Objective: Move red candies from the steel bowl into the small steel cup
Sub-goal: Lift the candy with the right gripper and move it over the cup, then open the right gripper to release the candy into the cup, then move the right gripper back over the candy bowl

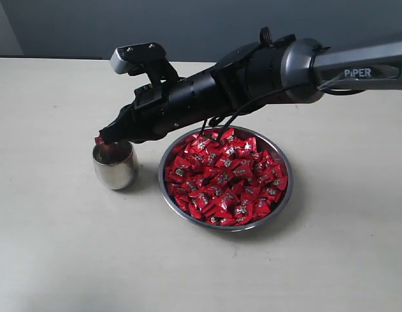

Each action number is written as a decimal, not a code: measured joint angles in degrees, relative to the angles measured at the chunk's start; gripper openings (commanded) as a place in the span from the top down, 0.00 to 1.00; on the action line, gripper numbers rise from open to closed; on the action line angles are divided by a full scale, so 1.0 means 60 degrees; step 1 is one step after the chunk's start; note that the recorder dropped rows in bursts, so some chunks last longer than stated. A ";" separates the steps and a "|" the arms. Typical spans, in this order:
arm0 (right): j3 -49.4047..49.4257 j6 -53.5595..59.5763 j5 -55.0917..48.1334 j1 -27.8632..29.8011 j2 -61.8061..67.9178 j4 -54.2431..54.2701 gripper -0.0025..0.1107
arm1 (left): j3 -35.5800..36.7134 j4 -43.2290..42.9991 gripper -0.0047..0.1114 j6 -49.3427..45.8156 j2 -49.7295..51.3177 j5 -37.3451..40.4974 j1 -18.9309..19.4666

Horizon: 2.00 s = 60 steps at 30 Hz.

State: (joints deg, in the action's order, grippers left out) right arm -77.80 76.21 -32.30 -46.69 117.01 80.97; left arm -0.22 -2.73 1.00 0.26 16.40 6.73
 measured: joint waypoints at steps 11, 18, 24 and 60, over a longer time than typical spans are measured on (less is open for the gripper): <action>-0.0335 0.0000 0.0139 -0.0040 0.0368 0.0000 0.99 | 0.0000 0.0000 0.96 0.0000 0.0000 0.0000 0.0000; -0.0354 -0.0034 0.0157 -0.0040 0.0494 0.0000 0.99 | 0.0000 0.0000 0.96 0.0000 0.0000 0.0000 0.0000; -0.0354 -0.0146 0.0138 -0.0040 0.0556 0.0000 0.99 | 0.0000 0.0000 0.96 0.0000 0.0000 0.0000 0.0000; -0.0354 -0.0680 0.0168 -0.0040 0.0384 0.0000 0.98 | 0.0000 0.0000 0.96 0.0000 0.0000 0.0000 0.0000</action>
State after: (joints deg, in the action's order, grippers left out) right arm -79.92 72.13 -31.29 -46.93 119.32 80.97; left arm -0.22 -2.73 1.00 0.26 16.40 6.73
